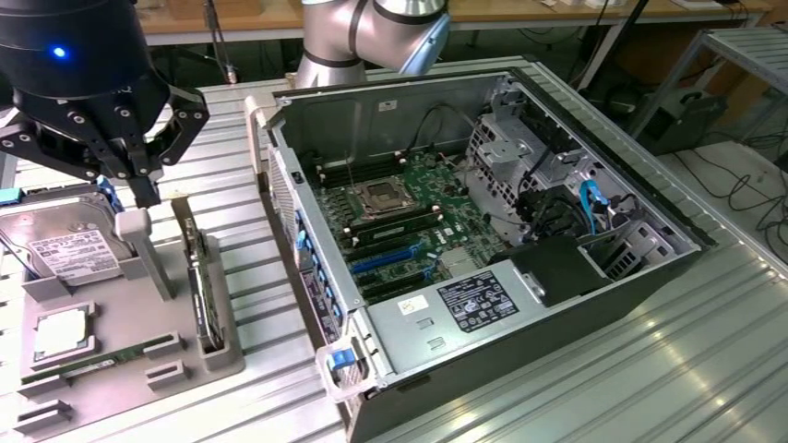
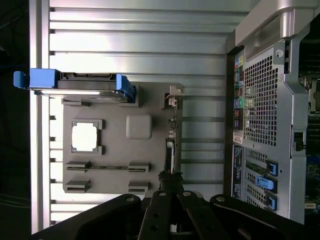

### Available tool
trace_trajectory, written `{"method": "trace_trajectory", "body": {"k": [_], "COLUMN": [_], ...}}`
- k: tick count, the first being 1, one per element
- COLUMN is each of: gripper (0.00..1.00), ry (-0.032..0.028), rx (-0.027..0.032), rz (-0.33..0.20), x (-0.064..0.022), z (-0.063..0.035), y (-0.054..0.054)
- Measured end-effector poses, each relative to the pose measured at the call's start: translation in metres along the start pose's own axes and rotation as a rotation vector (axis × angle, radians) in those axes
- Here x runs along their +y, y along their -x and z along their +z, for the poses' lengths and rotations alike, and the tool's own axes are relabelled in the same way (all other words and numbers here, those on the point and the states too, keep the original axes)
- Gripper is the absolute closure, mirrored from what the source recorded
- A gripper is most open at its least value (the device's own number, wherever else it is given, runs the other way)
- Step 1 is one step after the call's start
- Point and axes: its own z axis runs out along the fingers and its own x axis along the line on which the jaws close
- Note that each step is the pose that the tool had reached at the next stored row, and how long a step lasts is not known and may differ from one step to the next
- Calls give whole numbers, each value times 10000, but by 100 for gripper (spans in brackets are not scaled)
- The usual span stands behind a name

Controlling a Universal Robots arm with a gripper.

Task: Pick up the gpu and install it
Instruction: 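Pick up the gpu and move the gpu toward the slot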

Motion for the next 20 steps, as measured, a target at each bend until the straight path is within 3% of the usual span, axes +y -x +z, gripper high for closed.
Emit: {"method": "trace_trajectory", "body": {"k": [6, 8, 9, 12, 14, 17, 18, 20], "gripper": [89, 83, 70, 64, 52, 46, 40, 40], "ry": [0, 0, 0, 0, 0, -2, -13, -41], "rx": [0, 0, 0, 0, 0, 0, -1, -8], "rz": [0, 0, 0, 0, 0, 1, 28, 177], "x": [0, 0, 0, 0, 0, 0, -1, -2], "z": [0, 0, 0, 0, 0, 2, 7, 33], "y": [0, 0, 0, 0, 0, 0, 0, -1]}}
